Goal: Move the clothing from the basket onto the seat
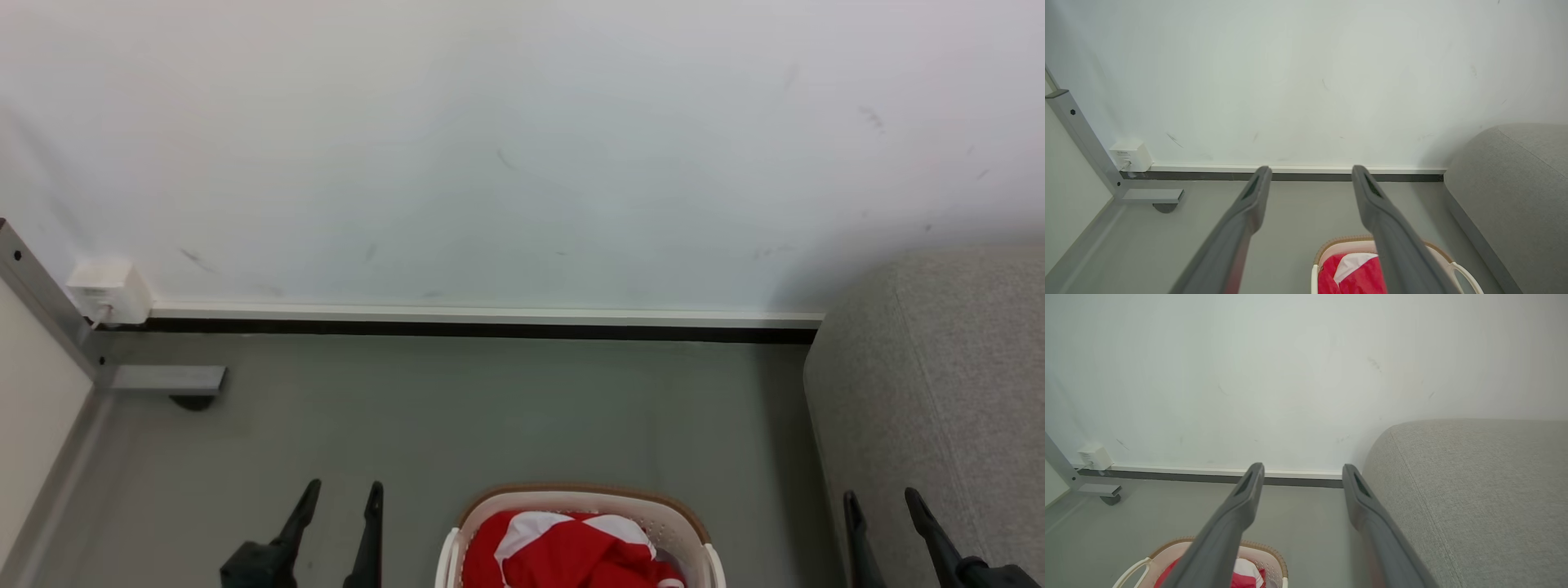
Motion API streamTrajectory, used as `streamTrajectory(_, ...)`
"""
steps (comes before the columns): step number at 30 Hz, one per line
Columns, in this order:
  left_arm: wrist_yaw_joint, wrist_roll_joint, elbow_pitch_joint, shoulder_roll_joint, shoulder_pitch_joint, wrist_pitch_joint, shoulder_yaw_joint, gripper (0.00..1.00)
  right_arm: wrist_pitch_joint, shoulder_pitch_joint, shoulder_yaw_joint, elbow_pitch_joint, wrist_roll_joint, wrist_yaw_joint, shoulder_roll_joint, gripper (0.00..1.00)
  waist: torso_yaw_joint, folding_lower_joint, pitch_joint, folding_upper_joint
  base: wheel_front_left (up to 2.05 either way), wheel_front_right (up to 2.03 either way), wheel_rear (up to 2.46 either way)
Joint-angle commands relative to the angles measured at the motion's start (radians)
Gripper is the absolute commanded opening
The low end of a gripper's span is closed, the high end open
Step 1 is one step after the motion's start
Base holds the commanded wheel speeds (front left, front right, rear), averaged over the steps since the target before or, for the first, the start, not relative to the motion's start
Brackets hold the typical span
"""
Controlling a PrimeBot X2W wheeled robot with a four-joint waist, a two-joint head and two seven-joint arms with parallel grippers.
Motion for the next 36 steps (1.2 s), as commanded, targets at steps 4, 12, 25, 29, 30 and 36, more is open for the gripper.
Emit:
streamTrajectory(4,-0.004,-0.028,0.002,0.002,-0.015,-0.002,-0.011,1.00,0.000,-0.020,0.002,-0.002,0.019,-0.002,-0.006,1.00,-0.021,0.0000,0.021,0.0000,0.00,0.00,0.00)
streamTrajectory(12,-0.020,-0.021,0.031,0.002,-0.105,-0.002,-0.084,1.00,0.000,-0.086,0.017,-0.035,0.028,-0.002,-0.012,1.00,-0.086,0.0000,0.129,0.0000,0.00,0.00,0.00)
streamTrajectory(25,-0.030,0.053,0.327,0.003,-0.415,-0.002,-0.286,1.00,0.000,-0.254,0.052,-0.139,0.045,-0.002,-0.004,1.00,-0.215,0.0000,0.413,0.0000,0.00,0.00,0.00)
streamTrajectory(29,-0.009,0.039,0.463,0.004,-0.521,0.019,-0.344,1.00,0.000,-0.307,0.067,-0.177,0.048,-0.002,0.002,1.00,-0.248,0.0000,0.498,0.0000,0.00,0.00,0.00)
streamTrajectory(30,-0.009,0.036,0.495,0.003,-0.543,0.036,-0.363,1.00,0.000,-0.320,0.073,-0.186,0.050,-0.002,0.003,1.00,-0.258,0.0000,0.520,0.0000,0.00,0.00,0.00)
streamTrajectory(36,0.012,0.001,0.646,0.004,-0.641,0.096,-0.435,1.00,0.000,-0.388,0.095,-0.215,0.059,-0.002,0.009,1.00,-0.303,0.0000,0.606,0.0000,0.00,0.00,0.00)
